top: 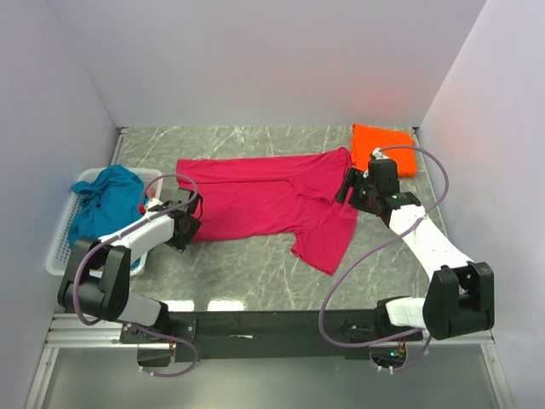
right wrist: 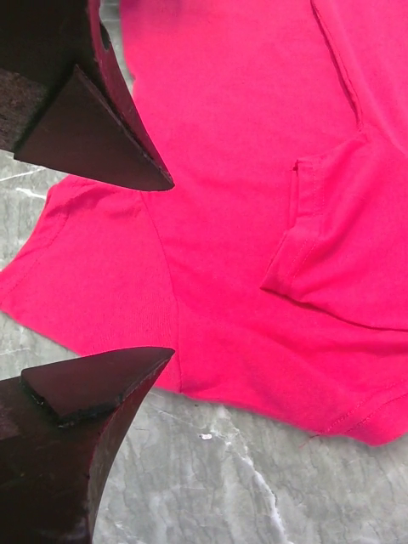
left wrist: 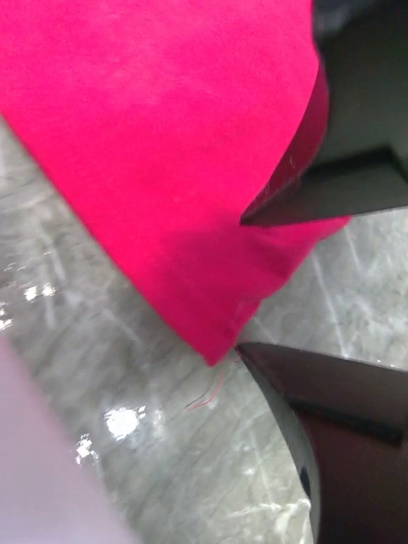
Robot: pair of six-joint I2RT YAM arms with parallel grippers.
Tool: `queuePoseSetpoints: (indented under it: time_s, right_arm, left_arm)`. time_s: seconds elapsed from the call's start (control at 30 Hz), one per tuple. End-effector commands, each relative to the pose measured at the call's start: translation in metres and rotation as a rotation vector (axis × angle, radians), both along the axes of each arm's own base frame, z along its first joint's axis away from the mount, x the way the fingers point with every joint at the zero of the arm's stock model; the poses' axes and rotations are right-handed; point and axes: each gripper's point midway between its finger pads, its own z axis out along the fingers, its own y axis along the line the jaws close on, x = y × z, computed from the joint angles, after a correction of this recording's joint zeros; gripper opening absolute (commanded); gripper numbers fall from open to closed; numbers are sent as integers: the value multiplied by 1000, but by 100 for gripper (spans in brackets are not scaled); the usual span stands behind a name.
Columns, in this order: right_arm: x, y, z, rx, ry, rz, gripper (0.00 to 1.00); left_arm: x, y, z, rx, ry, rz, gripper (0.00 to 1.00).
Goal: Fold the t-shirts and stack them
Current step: Fold the tshirt
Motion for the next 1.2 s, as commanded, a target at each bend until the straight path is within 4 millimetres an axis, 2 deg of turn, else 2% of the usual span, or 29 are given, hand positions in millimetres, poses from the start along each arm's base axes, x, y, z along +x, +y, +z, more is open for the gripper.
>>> queuePoseSetpoints:
  time_s: [0.0, 0.03, 0.17, 0.2, 0.3, 0.33, 0.4, 0.5, 0.57, 0.6, 0.67, 0.7, 0.87, 0.97, 1.17]
  right_arm:
    - [4, 1, 3, -3, -27, 21, 80]
    - [3, 2, 3, -5, -24, 25, 80]
    - [-3, 2, 0, -7, -16, 30, 79]
    - [-5, 1, -3, -6, -9, 31, 79]
    - [-10, 0, -8, -15, 12, 36, 79]
    - [-11, 0, -9, -14, 17, 33, 79]
    - [-17, 0, -12, -14, 40, 35, 79]
    - [-37, 9, -17, -69, 86, 78, 78]
    - [-58, 10, -28, -160, 149, 93, 78]
    - [-71, 24, -33, -186, 174, 145, 78]
    - [-99, 37, -48, -202, 260, 189, 78]
    - [-119, 53, -57, -218, 288, 259, 77]
    - [-173, 82, -88, -234, 435, 370, 74]
    - [-187, 84, -104, -296, 489, 403, 73]
    - [-182, 72, -122, -406, 528, 355, 67]
  left_arm:
    - [0, 22, -7, 43, 6, 92, 61]
    - [1, 22, -8, 40, 6, 89, 54]
    - [2, 25, -11, 51, 25, 98, 39]
    - [3, 25, -11, 51, 24, 97, 32]
    - [5, 23, -11, 39, 22, 86, 21]
    - [6, 22, -11, 35, 21, 84, 10]
    - [3, 21, -13, 29, 37, 79, 1]
    - [0, 17, -13, 11, 43, 68, 1]
    - [1, 17, -8, 6, 27, 70, 1]
    - [2, 16, -6, 5, 20, 64, 1]
    - [5, 17, 1, 5, 3, 61, 1]
    - [6, 17, 4, 8, -2, 56, 1]
    - [10, 16, 12, 5, -19, 47, 1]
    - [11, 15, 13, 4, -23, 42, 1]
    - [12, 12, 10, -4, -15, 34, 1]
